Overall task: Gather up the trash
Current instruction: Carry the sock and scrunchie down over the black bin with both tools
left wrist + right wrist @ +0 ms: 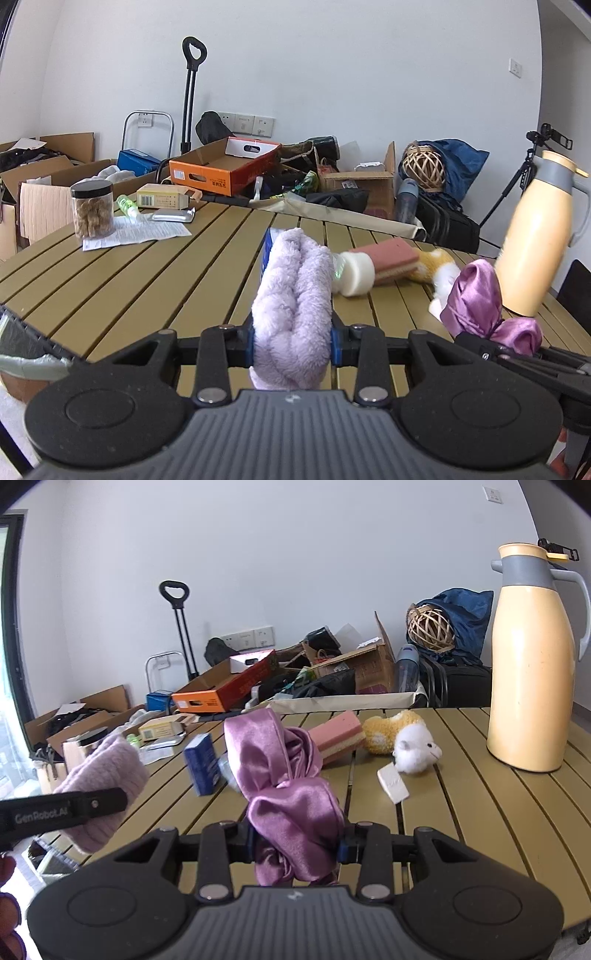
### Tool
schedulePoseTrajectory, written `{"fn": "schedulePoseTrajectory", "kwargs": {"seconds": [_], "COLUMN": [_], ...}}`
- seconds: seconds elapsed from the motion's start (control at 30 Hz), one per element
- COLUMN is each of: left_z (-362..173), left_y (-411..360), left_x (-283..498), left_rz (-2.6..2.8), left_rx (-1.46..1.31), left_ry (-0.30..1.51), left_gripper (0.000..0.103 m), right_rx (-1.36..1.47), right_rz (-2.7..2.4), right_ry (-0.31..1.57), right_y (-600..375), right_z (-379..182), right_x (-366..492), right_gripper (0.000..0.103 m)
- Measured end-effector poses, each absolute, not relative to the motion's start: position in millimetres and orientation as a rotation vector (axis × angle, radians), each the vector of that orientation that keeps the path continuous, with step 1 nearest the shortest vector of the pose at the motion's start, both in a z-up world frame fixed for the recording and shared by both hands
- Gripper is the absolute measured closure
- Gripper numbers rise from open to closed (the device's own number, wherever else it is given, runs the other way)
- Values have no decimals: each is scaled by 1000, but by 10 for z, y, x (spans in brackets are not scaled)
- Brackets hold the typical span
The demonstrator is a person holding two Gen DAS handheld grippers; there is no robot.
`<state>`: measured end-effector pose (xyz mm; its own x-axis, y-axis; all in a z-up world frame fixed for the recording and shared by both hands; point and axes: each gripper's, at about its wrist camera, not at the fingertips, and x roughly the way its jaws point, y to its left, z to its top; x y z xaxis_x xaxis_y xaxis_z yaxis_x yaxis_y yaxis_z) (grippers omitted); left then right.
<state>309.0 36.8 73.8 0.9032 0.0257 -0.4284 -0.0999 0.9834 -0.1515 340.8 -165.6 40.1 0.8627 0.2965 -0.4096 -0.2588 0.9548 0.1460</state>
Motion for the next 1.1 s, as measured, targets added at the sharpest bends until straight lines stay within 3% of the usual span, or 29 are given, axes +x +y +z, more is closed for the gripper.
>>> {"fn": "schedulePoseTrajectory", "kwargs": {"seconds": [0.67,1.1], "left_z": [332,-102], "left_y": [376,365], "left_x": [2137,1926], "left_rz": [29,30], "left_rx": [-88,-31], "left_ry": [566,694], "left_gripper": [68,68], "right_rx": [16,15], "right_rz": [389,353], "right_ry": [589,741], "right_y": [-1631,-1741], "right_z": [-108,-559], "right_x": [2256,2085], "right_gripper": [67,67]}}
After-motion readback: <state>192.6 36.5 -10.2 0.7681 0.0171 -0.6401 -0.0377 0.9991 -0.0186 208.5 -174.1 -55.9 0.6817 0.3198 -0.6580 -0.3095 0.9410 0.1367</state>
